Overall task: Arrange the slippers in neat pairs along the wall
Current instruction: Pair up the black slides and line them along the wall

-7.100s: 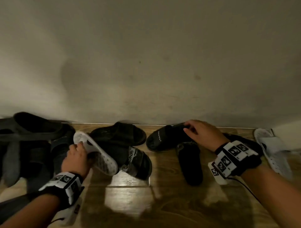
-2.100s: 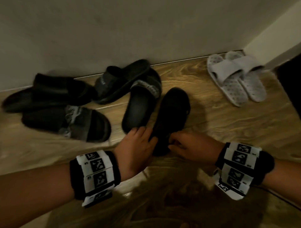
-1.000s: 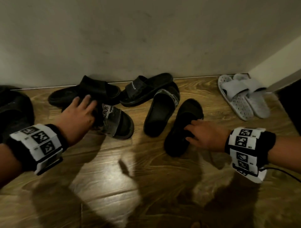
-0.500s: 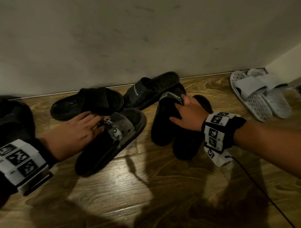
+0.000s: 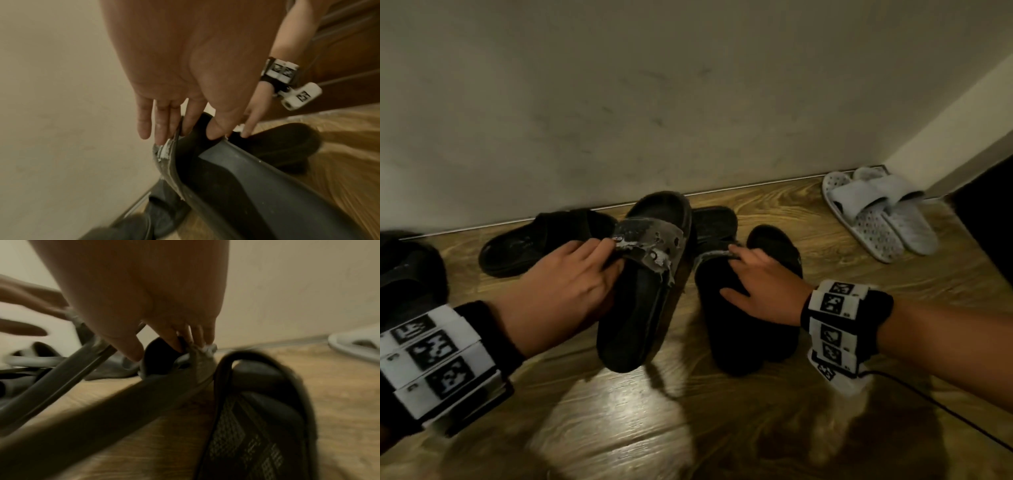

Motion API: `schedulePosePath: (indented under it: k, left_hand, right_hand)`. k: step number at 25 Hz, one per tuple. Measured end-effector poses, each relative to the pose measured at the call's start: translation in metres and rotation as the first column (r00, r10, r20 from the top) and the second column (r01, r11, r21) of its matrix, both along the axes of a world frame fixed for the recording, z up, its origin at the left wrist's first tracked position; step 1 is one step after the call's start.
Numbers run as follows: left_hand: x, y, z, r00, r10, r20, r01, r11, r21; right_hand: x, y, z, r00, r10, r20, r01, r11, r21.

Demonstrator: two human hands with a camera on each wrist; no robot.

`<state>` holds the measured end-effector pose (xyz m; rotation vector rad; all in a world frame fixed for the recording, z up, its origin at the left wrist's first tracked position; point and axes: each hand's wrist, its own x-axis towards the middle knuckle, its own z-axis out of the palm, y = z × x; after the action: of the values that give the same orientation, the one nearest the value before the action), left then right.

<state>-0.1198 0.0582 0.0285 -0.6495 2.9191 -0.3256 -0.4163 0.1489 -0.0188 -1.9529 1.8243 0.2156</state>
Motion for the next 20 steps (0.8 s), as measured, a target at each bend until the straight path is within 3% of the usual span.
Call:
schedulePosePath:
  k: [7,10,15,20]
  left_hand:
    - [-0.024,-0.001,0.039,0.993,0.085,-0.082,-0.083,0.996,0.026]
    - [-0.048,0.006,0.045,0.994,0.055,-0.093,-0.048,0.996,0.078]
    - [-0.088,0.0,0.043,0.989,0.065,-0.134,-0.037,0.979,0.199]
    - [-0.111,-0.014,0.029,0.986,0.058,-0.159,-0.021,0.974,0.226]
  right_hand:
    - [-0.032,0.04,0.05,0.996,-0.054,0.073,0.062,0.992,-0.111]
    - [-0.068,0.047,0.055,0.979,-0.205,0.022,0.206,0.971,-0.126]
    - [-0.133,0.042,0.04,0.888,-0.46,-0.024,0.451,0.879,-0.155]
    - [-0.167,0.044,0.003,0.849,-0.502,-0.166,0.509,0.861,-0.004]
